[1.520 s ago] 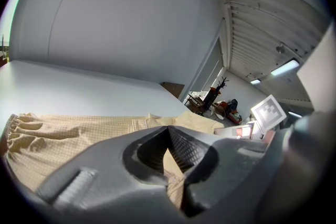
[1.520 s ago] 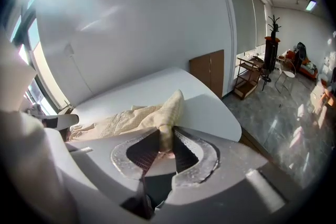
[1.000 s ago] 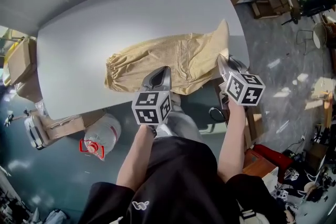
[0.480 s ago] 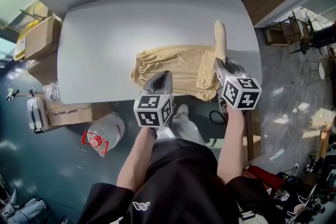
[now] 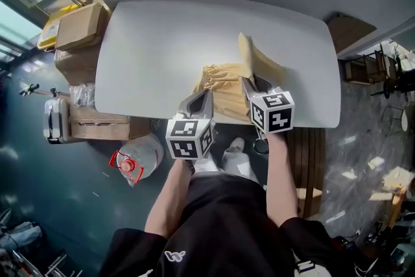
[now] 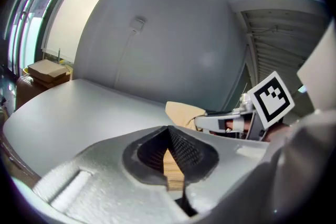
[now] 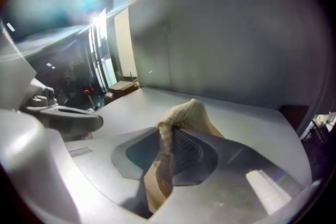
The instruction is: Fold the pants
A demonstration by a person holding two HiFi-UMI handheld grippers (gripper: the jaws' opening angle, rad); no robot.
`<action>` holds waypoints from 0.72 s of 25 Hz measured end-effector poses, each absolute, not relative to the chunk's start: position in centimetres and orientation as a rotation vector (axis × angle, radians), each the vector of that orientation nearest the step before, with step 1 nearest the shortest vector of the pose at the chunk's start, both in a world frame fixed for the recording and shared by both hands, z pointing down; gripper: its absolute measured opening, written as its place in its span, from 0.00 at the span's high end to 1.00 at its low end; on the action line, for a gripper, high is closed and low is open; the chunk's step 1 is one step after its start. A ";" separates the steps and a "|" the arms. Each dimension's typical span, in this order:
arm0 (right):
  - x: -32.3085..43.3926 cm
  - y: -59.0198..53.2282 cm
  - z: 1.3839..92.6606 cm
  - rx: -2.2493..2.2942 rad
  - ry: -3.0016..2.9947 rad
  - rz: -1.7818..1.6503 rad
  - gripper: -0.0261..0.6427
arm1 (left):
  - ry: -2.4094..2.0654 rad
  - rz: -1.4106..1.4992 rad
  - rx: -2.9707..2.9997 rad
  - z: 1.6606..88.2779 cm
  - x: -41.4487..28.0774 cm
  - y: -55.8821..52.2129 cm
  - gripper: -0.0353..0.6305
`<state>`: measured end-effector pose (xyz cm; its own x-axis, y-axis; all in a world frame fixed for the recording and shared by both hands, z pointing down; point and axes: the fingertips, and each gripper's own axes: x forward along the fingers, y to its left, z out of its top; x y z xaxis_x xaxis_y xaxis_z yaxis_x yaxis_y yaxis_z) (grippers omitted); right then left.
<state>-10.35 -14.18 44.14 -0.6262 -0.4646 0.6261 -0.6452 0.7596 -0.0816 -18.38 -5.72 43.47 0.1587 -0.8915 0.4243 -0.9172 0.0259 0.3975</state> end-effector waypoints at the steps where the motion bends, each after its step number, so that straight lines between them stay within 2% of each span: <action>1: -11.9 -13.5 45.4 0.779 -2.345 0.398 0.86 | -1.730 0.062 1.831 43.7 -19.2 -5.3 0.94; 8: -19.1 -8.9 54.1 0.575 -2.240 0.445 0.86 | -1.795 0.079 1.701 46.2 -24.7 -2.1 0.94; 16: -20.0 -6.3 58.6 0.530 -2.196 0.471 0.84 | -1.779 0.090 1.654 48.1 -25.5 -0.9 0.94; 18: -20.4 -5.7 59.1 0.488 -2.213 0.513 0.80 | -1.769 0.092 1.660 48.3 -25.2 -1.0 0.94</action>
